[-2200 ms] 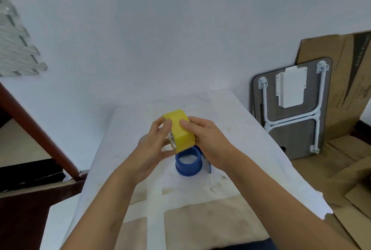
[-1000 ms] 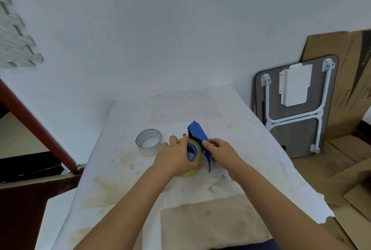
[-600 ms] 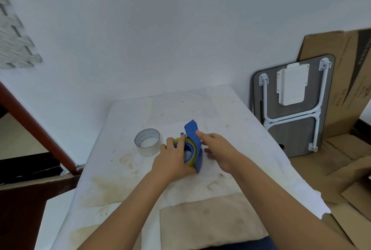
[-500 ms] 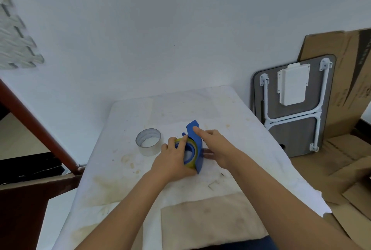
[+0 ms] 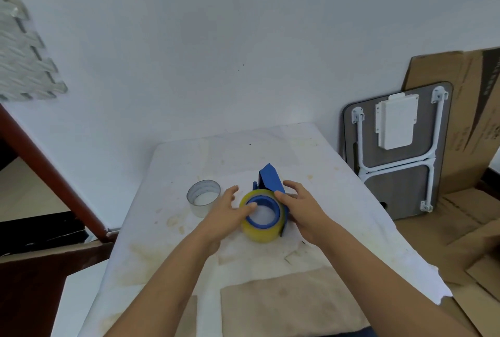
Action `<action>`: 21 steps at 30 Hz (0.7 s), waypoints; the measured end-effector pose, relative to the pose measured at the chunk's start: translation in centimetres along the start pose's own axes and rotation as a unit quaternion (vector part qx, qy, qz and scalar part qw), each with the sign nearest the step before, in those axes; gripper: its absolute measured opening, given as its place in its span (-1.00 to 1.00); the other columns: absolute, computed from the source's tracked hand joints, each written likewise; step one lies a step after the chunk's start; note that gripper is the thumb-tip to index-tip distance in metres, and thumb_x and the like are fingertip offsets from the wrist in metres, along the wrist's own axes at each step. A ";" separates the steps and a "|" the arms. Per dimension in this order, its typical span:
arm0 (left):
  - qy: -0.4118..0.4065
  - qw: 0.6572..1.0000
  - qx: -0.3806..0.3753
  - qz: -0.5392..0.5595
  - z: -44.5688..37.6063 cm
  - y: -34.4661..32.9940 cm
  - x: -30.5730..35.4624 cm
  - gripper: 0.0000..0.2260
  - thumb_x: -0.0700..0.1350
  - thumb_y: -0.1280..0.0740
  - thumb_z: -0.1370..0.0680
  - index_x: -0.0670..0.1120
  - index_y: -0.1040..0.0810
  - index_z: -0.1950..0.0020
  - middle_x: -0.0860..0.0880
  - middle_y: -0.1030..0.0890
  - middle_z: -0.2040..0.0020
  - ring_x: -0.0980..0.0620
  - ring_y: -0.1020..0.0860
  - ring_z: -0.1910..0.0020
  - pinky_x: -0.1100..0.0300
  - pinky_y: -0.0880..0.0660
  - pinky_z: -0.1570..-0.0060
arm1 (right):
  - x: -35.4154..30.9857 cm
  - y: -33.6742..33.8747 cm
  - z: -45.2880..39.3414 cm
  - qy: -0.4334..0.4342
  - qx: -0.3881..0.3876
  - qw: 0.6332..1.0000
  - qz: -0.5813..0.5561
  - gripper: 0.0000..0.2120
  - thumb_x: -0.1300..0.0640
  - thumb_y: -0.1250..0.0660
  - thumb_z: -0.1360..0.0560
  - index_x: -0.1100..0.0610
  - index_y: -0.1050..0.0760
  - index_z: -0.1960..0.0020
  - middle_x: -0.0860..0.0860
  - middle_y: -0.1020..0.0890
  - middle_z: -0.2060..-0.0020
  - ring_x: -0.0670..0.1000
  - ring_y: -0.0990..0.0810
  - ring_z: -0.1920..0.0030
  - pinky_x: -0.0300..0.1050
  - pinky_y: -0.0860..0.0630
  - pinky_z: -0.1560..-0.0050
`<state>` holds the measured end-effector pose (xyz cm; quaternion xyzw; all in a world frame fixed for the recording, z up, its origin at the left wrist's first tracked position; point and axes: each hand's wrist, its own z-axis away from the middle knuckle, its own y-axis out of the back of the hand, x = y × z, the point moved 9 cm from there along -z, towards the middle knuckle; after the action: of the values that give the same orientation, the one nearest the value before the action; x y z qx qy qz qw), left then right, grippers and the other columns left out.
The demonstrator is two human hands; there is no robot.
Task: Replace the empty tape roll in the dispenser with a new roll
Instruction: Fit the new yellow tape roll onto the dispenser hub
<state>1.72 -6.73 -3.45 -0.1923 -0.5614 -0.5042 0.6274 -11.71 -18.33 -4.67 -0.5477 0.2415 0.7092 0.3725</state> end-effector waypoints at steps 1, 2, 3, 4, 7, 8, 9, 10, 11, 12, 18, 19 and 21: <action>0.034 0.998 -0.010 0.053 0.0 0.3 -0.8 -0.28 0.10 -0.47 -0.48 -0.05 -0.26 -0.56 -0.07 -0.44 -0.45 -0.04 -0.54 -0.29 0.04 -0.51 -0.29 | -0.2 0.1 0.2 0.013 -0.012 1.000 -0.010 -0.57 0.11 -0.30 -0.59 0.05 -0.32 -0.44 0.13 -0.61 -0.22 0.09 -0.64 -0.12 -0.04 -0.60 -0.08; 0.062 0.993 -0.040 0.094 0.2 0.1 -1.3 -0.35 0.09 -0.47 -0.49 -0.13 -0.38 -0.50 -0.09 -0.59 -0.32 -0.02 -0.61 -0.20 0.07 -0.56 -0.22 | -0.4 -0.1 0.6 0.027 -0.028 0.999 -0.016 -0.60 0.12 -0.28 -0.60 0.04 -0.34 -0.42 0.10 -0.64 -0.18 0.05 -0.66 -0.06 -0.10 -0.60 -0.01; 0.082 0.986 -0.070 0.127 0.4 -0.4 -1.3 -0.45 0.08 -0.45 -0.51 -0.17 -0.48 -0.41 -0.10 -0.69 -0.18 -0.01 -0.66 -0.13 0.10 -0.58 -0.16 | -0.8 -0.3 1.0 0.043 -0.047 0.998 -0.020 -0.63 0.14 -0.26 -0.61 0.03 -0.36 -0.40 0.07 -0.65 -0.16 0.02 -0.68 -0.03 -0.15 -0.61 0.04; 0.098 0.978 -0.095 0.160 0.8 -0.9 -1.2 -0.55 0.09 -0.41 -0.54 -0.16 -0.56 -0.33 -0.10 -0.73 -0.11 0.00 -0.68 -0.10 0.10 -0.58 -0.14 | -1.1 -0.5 1.3 0.060 -0.063 0.996 -0.023 -0.65 0.15 -0.25 -0.62 0.02 -0.37 -0.40 0.07 -0.66 -0.16 0.01 -0.69 -0.03 -0.16 -0.61 0.04; 0.101 0.947 -0.132 0.275 1.7 -1.9 0.2 -0.61 0.15 -0.29 -0.59 -0.10 -0.64 -0.24 -0.10 -0.74 -0.03 0.00 -0.68 -0.05 0.03 -0.54 -0.17 | -2.2 -0.8 1.8 0.098 -0.084 0.991 -0.028 -0.65 0.13 -0.24 -0.63 -0.01 -0.40 -0.40 0.09 -0.67 -0.16 0.07 -0.69 -0.08 -0.04 -0.62 -0.05; 0.091 0.937 -0.131 0.311 1.7 -2.0 0.7 -0.63 0.10 -0.28 -0.61 -0.12 -0.63 -0.25 -0.10 -0.73 0.00 0.00 -0.68 0.01 0.04 -0.56 -0.11 | -2.6 -0.9 1.9 0.105 -0.087 0.990 -0.026 -0.66 0.12 -0.24 -0.63 -0.02 -0.40 -0.40 0.10 -0.68 -0.15 0.08 -0.69 -0.07 0.00 -0.62 -0.06; 0.082 0.930 -0.127 0.335 1.8 -2.1 1.1 -0.67 0.02 -0.28 -0.62 -0.15 -0.61 -0.25 -0.10 -0.74 0.04 0.01 -0.69 0.07 0.07 -0.59 -0.05 | -3.0 -0.9 2.0 0.107 -0.088 0.990 -0.024 -0.66 0.11 -0.23 -0.63 -0.03 -0.41 -0.39 0.09 -0.69 -0.13 0.07 -0.69 -0.05 0.04 -0.61 -0.08; 0.072 0.928 -0.122 0.346 1.9 -2.2 1.5 -0.72 -0.05 -0.28 -0.63 -0.18 -0.60 -0.24 -0.10 -0.74 0.07 0.02 -0.70 0.11 0.09 -0.61 0.01 | -3.3 -0.9 2.0 0.107 -0.088 0.990 -0.021 -0.66 0.10 -0.23 -0.63 -0.03 -0.41 -0.39 0.08 -0.69 -0.12 0.06 -0.69 -0.04 0.06 -0.60 -0.10; 0.062 0.928 -0.117 0.348 2.0 -2.2 1.8 -0.76 -0.10 -0.28 -0.63 -0.19 -0.61 -0.22 -0.10 -0.74 0.08 0.03 -0.71 0.14 0.10 -0.62 0.05 | -3.7 -0.9 2.0 0.106 -0.090 0.990 -0.018 -0.66 0.07 -0.23 -0.63 -0.03 -0.41 -0.40 0.06 -0.69 -0.12 0.05 -0.69 -0.05 0.07 -0.60 -0.12; 0.050 0.931 -0.113 0.343 2.1 -2.2 2.2 -0.78 -0.12 -0.28 -0.63 -0.19 -0.61 -0.19 -0.10 -0.75 0.08 0.03 -0.70 0.14 0.11 -0.62 0.08 | -3.9 -0.9 2.0 0.103 -0.094 0.990 -0.017 -0.65 0.02 -0.23 -0.62 -0.04 -0.41 -0.40 0.04 -0.69 -0.14 0.04 -0.69 -0.07 0.05 -0.60 -0.13; 0.004 0.951 -0.102 0.293 2.5 -2.4 3.5 -0.74 -0.12 -0.30 -0.63 -0.25 -0.59 -0.22 -0.12 -0.74 0.03 0.02 -0.70 0.12 0.09 -0.63 0.04 | -3.9 -1.5 2.1 0.057 -0.118 0.991 0.028 -0.43 -0.37 -0.23 -0.46 -0.03 -0.53 -0.29 0.07 -0.70 -0.12 0.12 -0.67 -0.15 0.06 -0.60 -0.18; 0.003 0.954 -0.100 0.284 2.6 -2.5 3.7 -0.72 -0.10 -0.30 -0.63 -0.24 -0.59 -0.25 -0.13 -0.73 -0.01 0.01 -0.70 0.10 0.06 -0.63 -0.02 | -3.6 -1.3 2.0 0.048 -0.108 0.993 0.024 -0.41 -0.40 -0.23 -0.41 -0.03 -0.57 -0.25 0.09 -0.71 -0.09 0.14 -0.68 -0.13 0.08 -0.61 -0.15; 0.003 0.967 -0.088 0.240 2.6 -2.5 3.7 -0.69 -0.01 -0.31 -0.62 -0.16 -0.59 -0.28 -0.10 -0.73 -0.07 0.00 -0.69 0.00 0.01 -0.61 -0.11 | -3.2 -0.9 1.9 0.049 -0.087 0.995 -0.006 -0.41 -0.41 -0.24 -0.38 -0.04 -0.59 -0.21 0.09 -0.72 -0.07 0.16 -0.68 -0.12 0.16 -0.59 -0.19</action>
<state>-2.21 -7.20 -0.17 -0.3743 -0.4504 -0.3870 0.7123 -11.73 -17.22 -1.00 -0.6133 0.1933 0.6976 0.3158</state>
